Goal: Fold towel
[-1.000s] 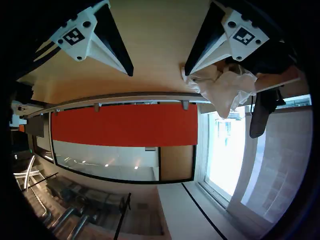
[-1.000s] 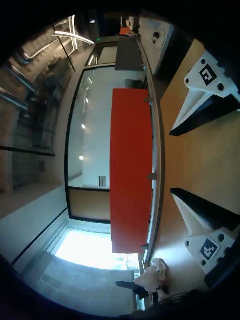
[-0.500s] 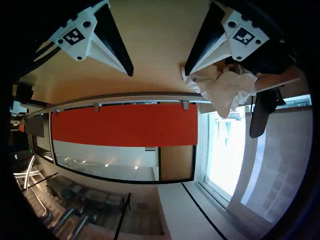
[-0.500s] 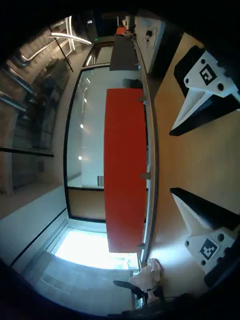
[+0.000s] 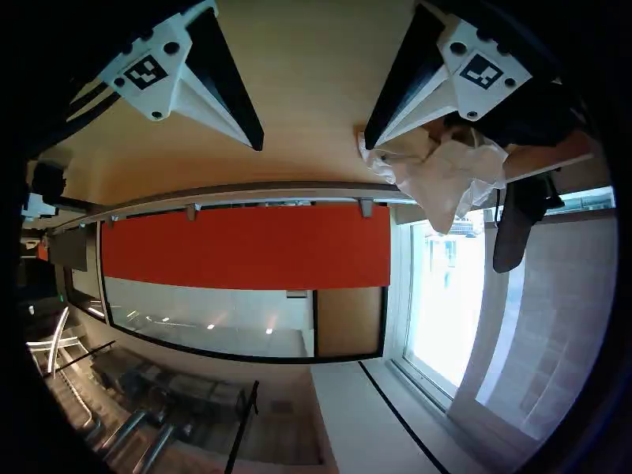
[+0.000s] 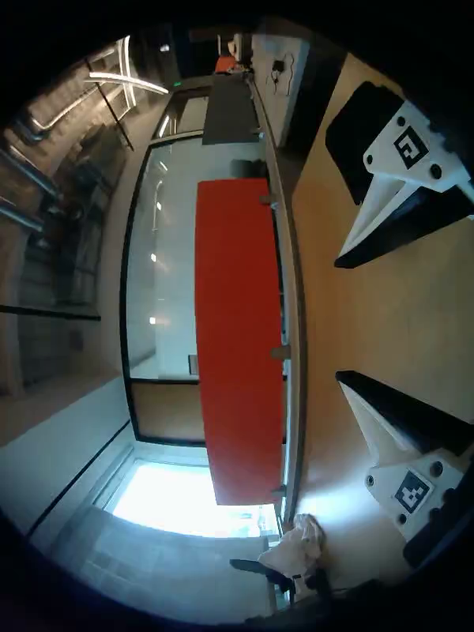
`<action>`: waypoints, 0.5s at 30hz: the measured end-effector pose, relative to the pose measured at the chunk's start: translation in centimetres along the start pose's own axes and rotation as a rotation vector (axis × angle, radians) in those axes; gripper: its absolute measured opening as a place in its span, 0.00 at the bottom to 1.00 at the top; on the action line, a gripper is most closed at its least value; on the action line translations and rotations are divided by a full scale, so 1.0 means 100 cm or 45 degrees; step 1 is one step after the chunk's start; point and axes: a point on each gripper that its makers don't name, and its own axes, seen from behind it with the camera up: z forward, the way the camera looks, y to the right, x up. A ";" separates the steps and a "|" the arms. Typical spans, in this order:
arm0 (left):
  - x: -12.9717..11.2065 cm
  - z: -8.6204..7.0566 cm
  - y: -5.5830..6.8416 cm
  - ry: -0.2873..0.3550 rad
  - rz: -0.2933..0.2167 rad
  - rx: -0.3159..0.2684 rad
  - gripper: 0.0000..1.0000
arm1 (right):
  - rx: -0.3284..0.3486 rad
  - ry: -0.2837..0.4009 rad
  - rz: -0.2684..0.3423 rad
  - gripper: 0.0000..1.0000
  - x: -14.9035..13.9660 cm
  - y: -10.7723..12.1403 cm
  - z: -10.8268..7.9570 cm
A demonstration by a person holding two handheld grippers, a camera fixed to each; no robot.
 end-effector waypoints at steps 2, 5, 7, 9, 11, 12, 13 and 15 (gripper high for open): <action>0.000 0.000 0.000 0.000 0.000 0.000 0.95 | 0.000 0.001 -0.007 1.00 0.000 -0.001 -0.001; 0.000 0.000 0.000 0.000 0.000 0.000 0.95 | 0.006 0.000 -0.010 1.00 -0.002 -0.002 -0.001; 0.000 0.000 0.000 0.000 0.000 0.000 0.95 | 0.012 -0.005 -0.008 1.00 -0.004 -0.003 -0.001; 0.000 0.000 0.000 0.000 0.000 0.000 0.95 | 0.018 -0.009 -0.007 1.00 -0.005 -0.005 -0.002; 0.000 0.000 0.000 0.000 0.000 0.000 0.95 | 0.023 -0.006 -0.011 1.00 -0.004 -0.006 -0.003; 0.000 0.000 0.000 0.000 0.000 0.000 0.95 | 0.025 -0.005 -0.014 1.00 -0.005 -0.007 -0.003; 0.000 0.000 0.000 0.000 0.000 0.000 0.95 | 0.027 -0.004 -0.019 1.00 -0.005 -0.007 -0.003; 0.000 0.000 0.000 0.000 0.000 0.000 0.95 | 0.032 -0.002 -0.029 1.00 -0.005 -0.009 -0.003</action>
